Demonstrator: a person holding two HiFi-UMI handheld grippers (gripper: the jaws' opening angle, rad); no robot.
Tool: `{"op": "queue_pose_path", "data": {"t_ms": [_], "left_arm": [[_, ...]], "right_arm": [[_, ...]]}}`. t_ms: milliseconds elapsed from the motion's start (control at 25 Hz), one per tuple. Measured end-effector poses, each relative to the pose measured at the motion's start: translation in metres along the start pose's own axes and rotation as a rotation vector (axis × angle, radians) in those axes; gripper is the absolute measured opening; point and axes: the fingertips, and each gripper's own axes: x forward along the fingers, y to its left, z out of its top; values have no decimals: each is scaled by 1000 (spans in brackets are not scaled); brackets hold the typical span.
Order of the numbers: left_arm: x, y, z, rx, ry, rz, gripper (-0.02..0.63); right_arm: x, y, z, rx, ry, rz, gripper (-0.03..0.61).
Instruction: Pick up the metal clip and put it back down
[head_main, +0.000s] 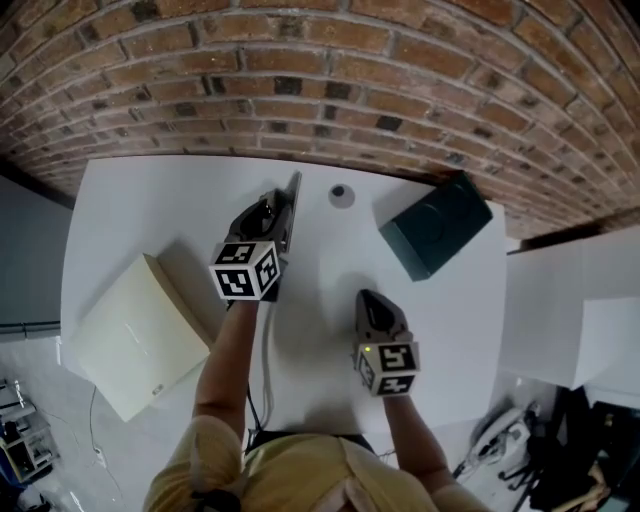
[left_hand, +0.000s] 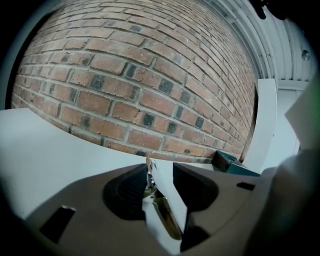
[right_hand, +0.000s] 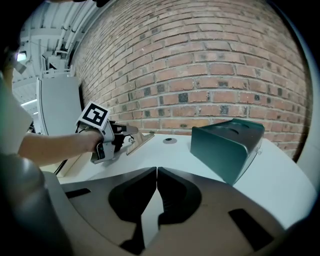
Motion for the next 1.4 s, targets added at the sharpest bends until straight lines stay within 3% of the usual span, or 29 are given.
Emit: {"op": "queue_pose_path", "data": {"t_ms": [360,840,1400], "left_arm": [[-13,6,-11,10,44,68,153],[-61,-5,-9,-59,-4,119,157],[-130,-69,12,-41,-81,49,152]], "right_arm": [[-21,-10,0,-8,-21,10,5],[-42,-8,5,-18,-55,47,5],[-63,-10,21,-11,-118,74,5]]}}
